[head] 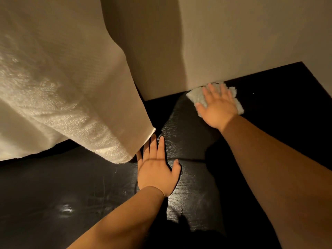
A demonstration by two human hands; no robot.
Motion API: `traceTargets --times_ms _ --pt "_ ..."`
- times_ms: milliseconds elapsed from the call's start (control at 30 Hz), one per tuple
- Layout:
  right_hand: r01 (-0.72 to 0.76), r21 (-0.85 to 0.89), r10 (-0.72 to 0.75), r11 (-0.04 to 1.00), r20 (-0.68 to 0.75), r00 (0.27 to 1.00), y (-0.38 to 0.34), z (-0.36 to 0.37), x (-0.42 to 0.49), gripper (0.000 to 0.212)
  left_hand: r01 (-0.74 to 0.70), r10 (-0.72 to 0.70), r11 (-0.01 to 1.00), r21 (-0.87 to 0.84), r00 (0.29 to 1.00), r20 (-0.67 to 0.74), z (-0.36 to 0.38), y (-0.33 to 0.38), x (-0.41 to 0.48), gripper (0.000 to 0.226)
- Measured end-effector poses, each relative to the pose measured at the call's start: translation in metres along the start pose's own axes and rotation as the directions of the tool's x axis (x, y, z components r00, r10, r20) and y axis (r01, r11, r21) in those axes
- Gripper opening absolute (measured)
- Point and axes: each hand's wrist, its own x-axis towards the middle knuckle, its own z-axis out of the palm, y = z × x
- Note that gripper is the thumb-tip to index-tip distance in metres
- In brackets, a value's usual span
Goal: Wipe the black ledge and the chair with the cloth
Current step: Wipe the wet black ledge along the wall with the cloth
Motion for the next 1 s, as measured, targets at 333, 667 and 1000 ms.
traceTargets --times_ms 333,667,1000 --pt "0.406 0.031 -0.407 0.914 0.079 0.91 -0.079 0.01 -0.043 0.068 0.011 -0.011 1.0 0.023 1.0 -0.001 -0.001 0.003 0.001 0.09" --pt "0.058 -0.009 -0.058 0.998 0.013 0.998 -0.037 0.019 -0.063 0.072 -0.001 0.001 0.999 0.037 1.0 -0.001 -0.001 0.001 -0.001 0.089" --pt "-0.027 -0.016 0.025 1.0 -0.091 0.996 0.056 0.027 -0.115 0.08 -0.022 0.025 0.998 0.062 0.998 -0.052 0.0 0.002 -0.002 0.086"
